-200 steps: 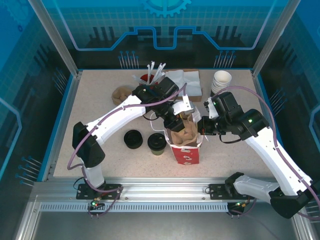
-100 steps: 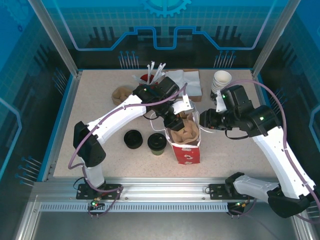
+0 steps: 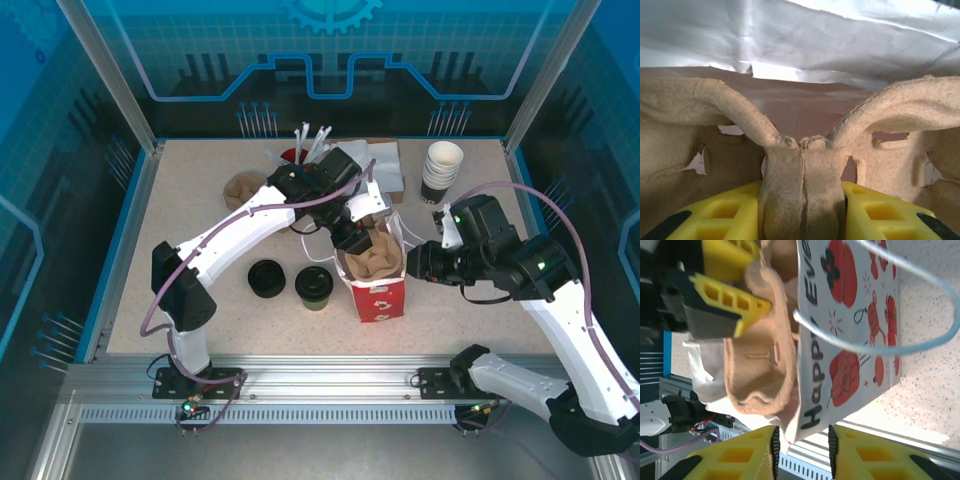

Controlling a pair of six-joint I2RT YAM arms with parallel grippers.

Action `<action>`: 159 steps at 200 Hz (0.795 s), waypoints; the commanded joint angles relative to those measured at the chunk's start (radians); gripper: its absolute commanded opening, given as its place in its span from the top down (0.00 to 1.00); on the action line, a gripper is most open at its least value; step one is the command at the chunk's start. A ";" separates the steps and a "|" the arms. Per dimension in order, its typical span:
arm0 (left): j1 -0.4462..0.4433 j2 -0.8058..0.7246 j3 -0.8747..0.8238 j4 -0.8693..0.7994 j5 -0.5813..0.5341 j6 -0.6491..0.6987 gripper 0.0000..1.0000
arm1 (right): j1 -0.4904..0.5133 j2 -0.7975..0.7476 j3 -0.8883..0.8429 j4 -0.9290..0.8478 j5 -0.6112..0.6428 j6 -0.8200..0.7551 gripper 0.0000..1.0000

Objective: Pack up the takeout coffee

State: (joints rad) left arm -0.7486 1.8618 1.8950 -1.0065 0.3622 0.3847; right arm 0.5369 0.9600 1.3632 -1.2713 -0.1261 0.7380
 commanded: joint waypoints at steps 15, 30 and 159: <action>-0.001 0.027 0.038 -0.033 -0.029 -0.044 0.62 | 0.024 -0.029 -0.086 0.042 -0.036 0.053 0.64; -0.001 0.031 0.047 -0.034 -0.038 -0.053 0.62 | 0.029 -0.028 -0.109 0.067 -0.058 0.057 0.63; -0.001 0.073 0.108 -0.062 -0.025 -0.057 0.62 | 0.044 -0.069 -0.198 0.148 -0.060 0.094 0.69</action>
State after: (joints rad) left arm -0.7490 1.9125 1.9644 -1.0428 0.3508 0.3378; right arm 0.5697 0.9005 1.1873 -1.1629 -0.1642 0.8116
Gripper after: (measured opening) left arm 0.384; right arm 0.359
